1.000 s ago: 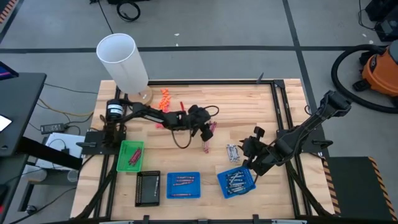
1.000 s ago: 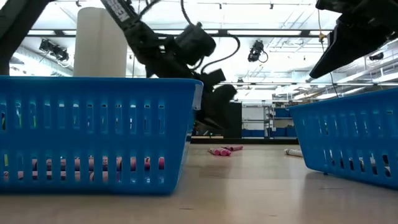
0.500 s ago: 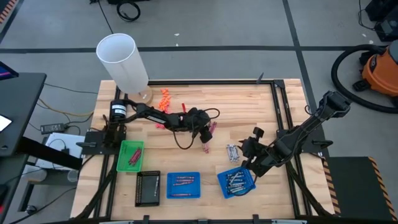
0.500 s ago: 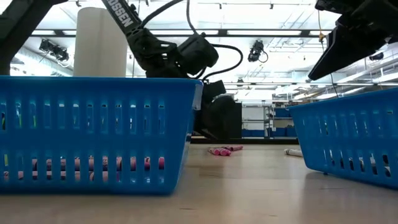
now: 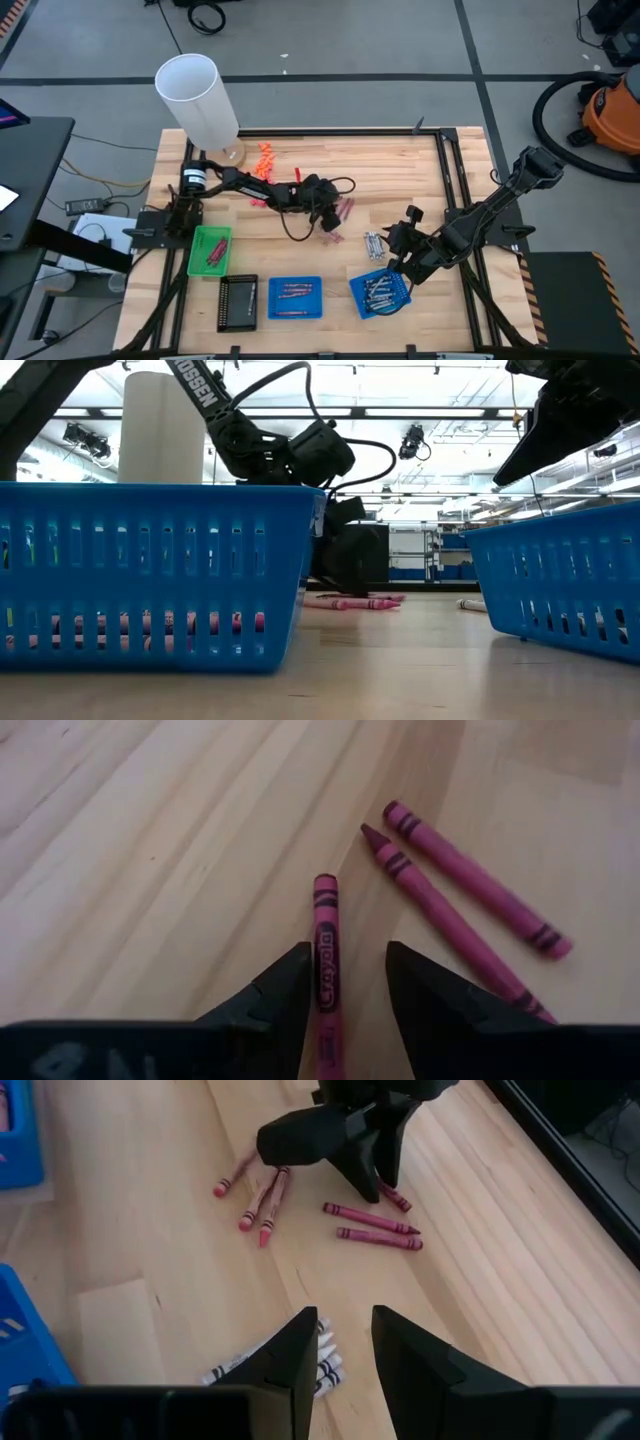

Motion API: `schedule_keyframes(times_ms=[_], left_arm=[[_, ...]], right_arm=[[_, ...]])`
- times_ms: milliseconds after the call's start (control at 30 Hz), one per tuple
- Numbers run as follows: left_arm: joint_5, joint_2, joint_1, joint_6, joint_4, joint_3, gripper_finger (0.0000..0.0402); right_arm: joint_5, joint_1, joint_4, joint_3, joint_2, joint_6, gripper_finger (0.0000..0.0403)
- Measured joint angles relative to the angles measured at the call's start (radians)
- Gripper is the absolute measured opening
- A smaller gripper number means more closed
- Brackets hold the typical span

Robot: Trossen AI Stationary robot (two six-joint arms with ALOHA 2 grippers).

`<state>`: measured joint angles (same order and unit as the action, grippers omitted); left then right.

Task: Sort crayons
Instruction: Put the red crayon into the green basket

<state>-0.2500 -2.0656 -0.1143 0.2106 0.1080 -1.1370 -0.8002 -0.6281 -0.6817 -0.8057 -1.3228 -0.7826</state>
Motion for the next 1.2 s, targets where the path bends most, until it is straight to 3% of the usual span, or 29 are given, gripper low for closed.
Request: schedule_keyframes(times_ms=[267,633,967,1200], left_arm=[[0.002,0.002,-0.006,-0.024,-0.064,-0.001,0.0133],[0.045,0.036,-0.007,-0.097,-0.108,0.004,0.0013],[0.056,0.204,0.002,-0.137,-0.344,0.015,0.0025],[0.057,0.39,0.103,-0.1,-0.598,0.011,0.0027]], right_arm=[[0.016,0.0,0.001,0.001,0.0,-0.008,0.0108],[0.038,-0.001,0.088,0.094,0.0,-0.072,0.0108],[0.042,-0.005,0.111,0.094,0.0,-0.056,0.0108],[0.031,-0.005,0.105,0.095,0.0,-0.056,0.0108]])
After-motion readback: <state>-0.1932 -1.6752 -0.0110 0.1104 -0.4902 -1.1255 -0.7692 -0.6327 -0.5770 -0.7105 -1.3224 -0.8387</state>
